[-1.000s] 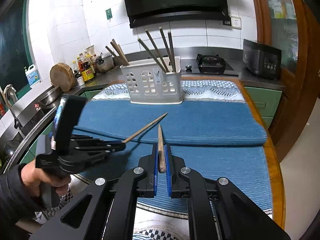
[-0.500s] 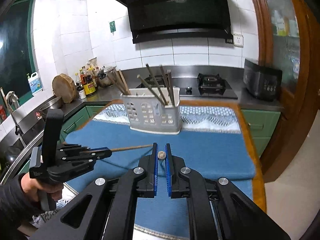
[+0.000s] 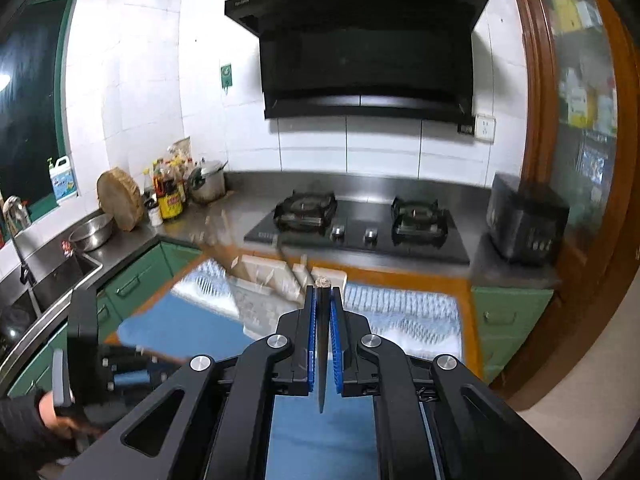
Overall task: Organize utensils
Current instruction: 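Lift the chopstick with the right gripper to the holder while the left gripper carries its chopstick there, then insert both chopsticks into the white holder and open both grippers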
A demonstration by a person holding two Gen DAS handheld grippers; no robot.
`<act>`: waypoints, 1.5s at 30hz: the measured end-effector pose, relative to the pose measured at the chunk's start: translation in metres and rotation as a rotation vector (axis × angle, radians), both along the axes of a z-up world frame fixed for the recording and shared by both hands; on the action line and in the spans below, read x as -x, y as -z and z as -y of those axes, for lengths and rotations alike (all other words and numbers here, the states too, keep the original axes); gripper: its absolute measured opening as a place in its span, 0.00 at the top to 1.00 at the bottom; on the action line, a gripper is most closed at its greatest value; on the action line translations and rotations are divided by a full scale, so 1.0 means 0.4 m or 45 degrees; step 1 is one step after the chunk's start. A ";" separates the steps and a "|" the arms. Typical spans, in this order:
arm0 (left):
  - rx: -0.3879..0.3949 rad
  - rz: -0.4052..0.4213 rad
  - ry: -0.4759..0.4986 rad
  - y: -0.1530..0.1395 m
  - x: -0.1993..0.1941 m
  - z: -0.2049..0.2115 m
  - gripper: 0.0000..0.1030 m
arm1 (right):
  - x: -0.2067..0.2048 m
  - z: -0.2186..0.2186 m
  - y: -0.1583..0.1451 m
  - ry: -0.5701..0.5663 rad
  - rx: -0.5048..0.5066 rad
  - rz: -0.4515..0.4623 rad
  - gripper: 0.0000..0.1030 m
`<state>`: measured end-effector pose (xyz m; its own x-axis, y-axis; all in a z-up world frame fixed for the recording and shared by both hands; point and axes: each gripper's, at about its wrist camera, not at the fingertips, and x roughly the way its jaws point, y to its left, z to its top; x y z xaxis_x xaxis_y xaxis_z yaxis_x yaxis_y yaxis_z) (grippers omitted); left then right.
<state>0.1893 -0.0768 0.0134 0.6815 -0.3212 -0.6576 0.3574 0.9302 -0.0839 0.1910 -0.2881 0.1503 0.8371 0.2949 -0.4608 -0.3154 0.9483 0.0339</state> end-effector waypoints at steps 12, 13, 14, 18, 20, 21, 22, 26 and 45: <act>0.036 0.093 -0.004 -0.110 -0.048 -0.036 0.95 | -0.209 -0.050 -0.091 0.060 0.019 0.106 0.93; 0.036 0.104 -0.005 -0.120 -0.052 -0.039 0.95 | -0.223 -0.053 -0.092 0.061 0.010 0.102 0.93; 0.038 0.124 -0.006 -0.137 -0.057 -0.043 0.95 | -0.243 -0.057 -0.091 0.062 -0.007 0.102 0.93; 0.048 0.192 -0.010 -0.202 -0.076 -0.049 0.95 | -0.294 -0.084 -0.081 0.048 -0.002 0.106 0.93; 0.049 0.232 -0.009 -0.236 -0.087 -0.047 0.95 | -0.315 -0.096 -0.069 0.039 0.011 0.090 0.93; 0.052 0.254 -0.011 -0.256 -0.092 -0.046 0.95 | -0.327 -0.102 -0.060 0.040 0.019 0.078 0.93; 0.060 0.273 -0.014 -0.274 -0.099 -0.045 0.95 | -0.333 -0.106 -0.051 0.035 0.020 0.066 0.93; 0.066 0.355 -0.034 -0.341 -0.121 -0.045 0.95 | -0.366 -0.115 -0.002 0.022 0.034 -0.001 0.93; -0.026 0.474 -0.194 -0.332 -0.301 -0.002 0.95 | -0.319 -0.114 0.103 -0.027 0.166 -0.024 0.90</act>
